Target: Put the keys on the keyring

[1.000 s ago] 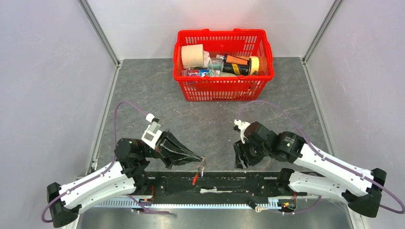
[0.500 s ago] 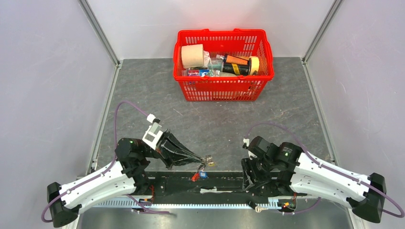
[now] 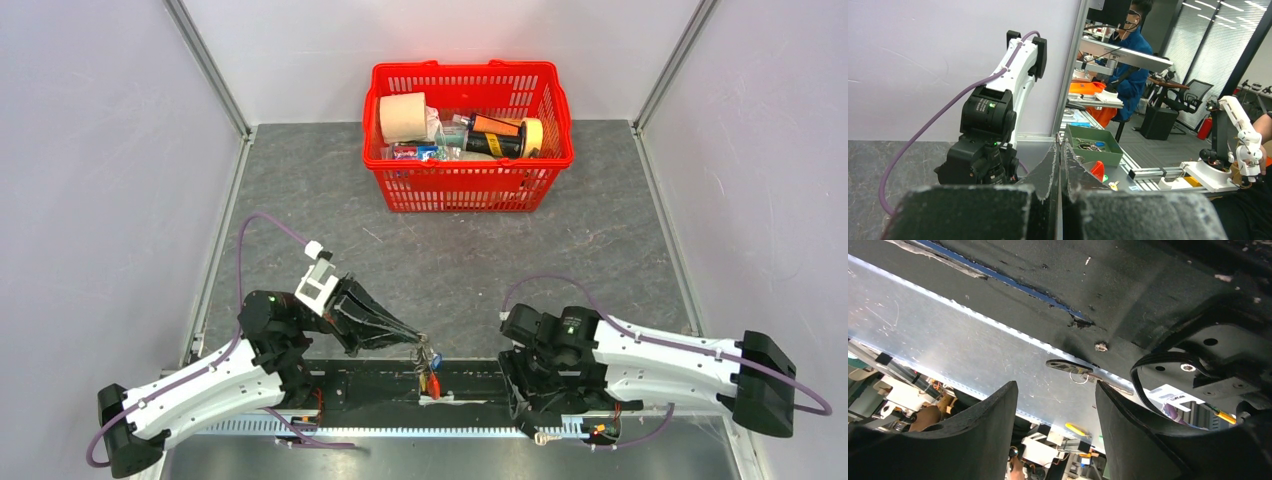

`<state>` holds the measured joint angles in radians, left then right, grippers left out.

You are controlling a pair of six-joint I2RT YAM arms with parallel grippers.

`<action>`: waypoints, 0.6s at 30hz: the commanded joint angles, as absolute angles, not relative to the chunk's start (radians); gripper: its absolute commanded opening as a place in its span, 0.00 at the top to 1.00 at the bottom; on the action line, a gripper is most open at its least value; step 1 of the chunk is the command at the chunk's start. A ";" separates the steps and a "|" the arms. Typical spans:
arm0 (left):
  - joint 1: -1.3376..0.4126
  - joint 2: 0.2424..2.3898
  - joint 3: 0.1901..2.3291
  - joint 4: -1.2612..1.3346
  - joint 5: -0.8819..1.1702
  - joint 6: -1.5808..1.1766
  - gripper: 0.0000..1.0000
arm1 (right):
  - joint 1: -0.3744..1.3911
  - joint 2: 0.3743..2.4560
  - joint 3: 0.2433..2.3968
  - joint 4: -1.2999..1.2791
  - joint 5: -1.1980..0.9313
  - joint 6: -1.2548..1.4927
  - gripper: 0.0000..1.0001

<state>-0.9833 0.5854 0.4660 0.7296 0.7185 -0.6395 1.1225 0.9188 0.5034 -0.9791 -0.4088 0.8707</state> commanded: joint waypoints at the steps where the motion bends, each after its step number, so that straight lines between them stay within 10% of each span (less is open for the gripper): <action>1: -0.982 0.578 0.465 0.744 0.738 -0.602 0.98 | 1.179 0.946 0.484 -0.873 -0.376 0.960 0.33; 18: -0.982 0.559 0.460 0.709 0.734 -0.580 0.98 | 1.370 1.193 0.518 -0.774 -0.256 1.033 0.33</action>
<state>-0.9833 0.5758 0.4622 0.6888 0.7368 -0.6197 1.3537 1.1732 0.5037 -0.8158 -0.3164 1.0142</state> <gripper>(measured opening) 0.031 0.680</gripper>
